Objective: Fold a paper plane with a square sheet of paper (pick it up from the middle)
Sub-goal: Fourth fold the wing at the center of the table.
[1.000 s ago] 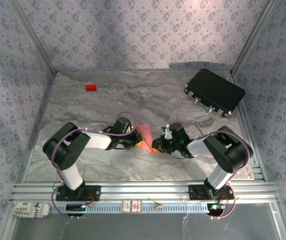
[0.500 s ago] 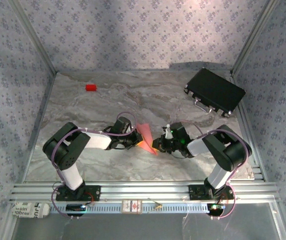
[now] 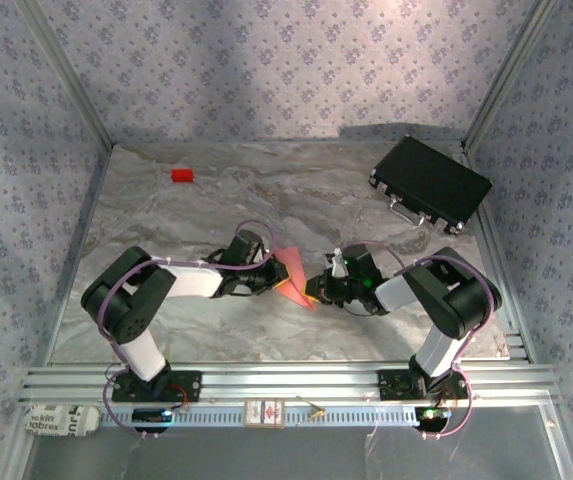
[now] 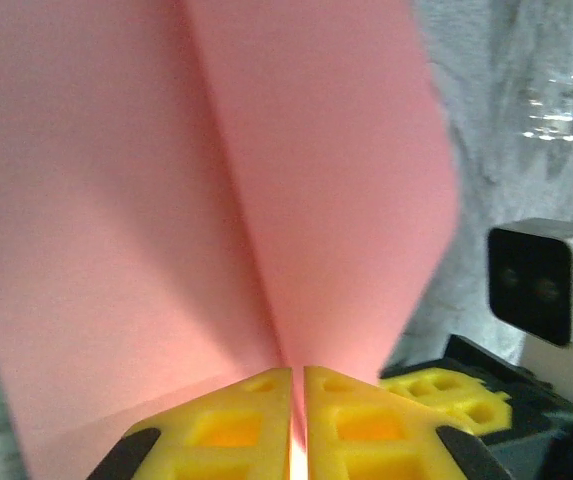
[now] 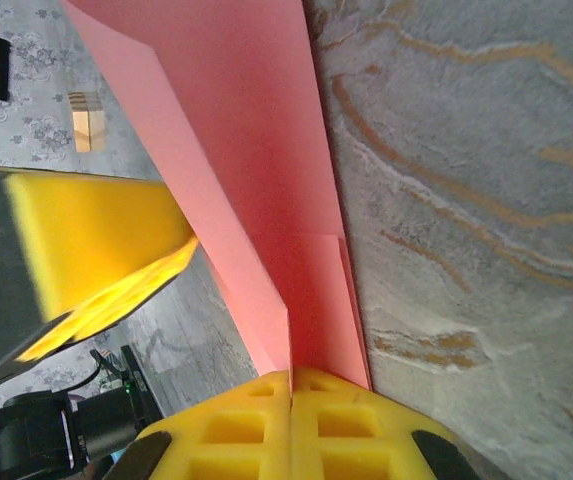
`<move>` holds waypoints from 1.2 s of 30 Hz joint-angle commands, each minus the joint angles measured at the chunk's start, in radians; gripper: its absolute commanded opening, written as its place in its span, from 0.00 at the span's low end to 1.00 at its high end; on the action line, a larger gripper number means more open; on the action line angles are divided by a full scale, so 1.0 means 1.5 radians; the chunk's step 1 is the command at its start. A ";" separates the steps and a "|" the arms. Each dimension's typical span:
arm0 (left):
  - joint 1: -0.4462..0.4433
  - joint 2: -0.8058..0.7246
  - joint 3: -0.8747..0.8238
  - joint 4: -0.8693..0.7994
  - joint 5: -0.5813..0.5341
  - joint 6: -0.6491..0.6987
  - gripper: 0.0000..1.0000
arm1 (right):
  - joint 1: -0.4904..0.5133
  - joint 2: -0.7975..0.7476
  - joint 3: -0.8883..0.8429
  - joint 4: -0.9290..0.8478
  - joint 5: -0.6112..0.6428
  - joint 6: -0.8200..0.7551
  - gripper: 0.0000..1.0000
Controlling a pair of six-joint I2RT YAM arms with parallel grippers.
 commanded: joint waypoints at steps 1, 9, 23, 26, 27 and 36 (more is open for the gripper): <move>-0.008 -0.015 0.029 0.036 0.027 0.015 0.11 | -0.001 0.022 -0.012 -0.025 0.022 0.003 0.01; -0.010 0.044 0.061 0.042 0.032 0.010 0.10 | -0.005 0.022 -0.014 -0.027 0.021 0.001 0.00; -0.007 0.104 0.085 0.031 0.000 0.021 0.10 | -0.007 0.019 -0.010 -0.038 0.021 -0.002 0.00; -0.007 0.109 0.087 0.029 0.001 0.022 0.10 | -0.007 0.020 -0.010 -0.040 0.020 -0.002 0.00; -0.007 0.109 0.088 0.027 0.000 0.023 0.10 | -0.007 0.019 -0.010 -0.040 0.020 -0.003 0.01; -0.005 0.120 0.089 0.003 -0.005 0.025 0.09 | -0.007 0.017 -0.008 -0.050 0.022 -0.004 0.00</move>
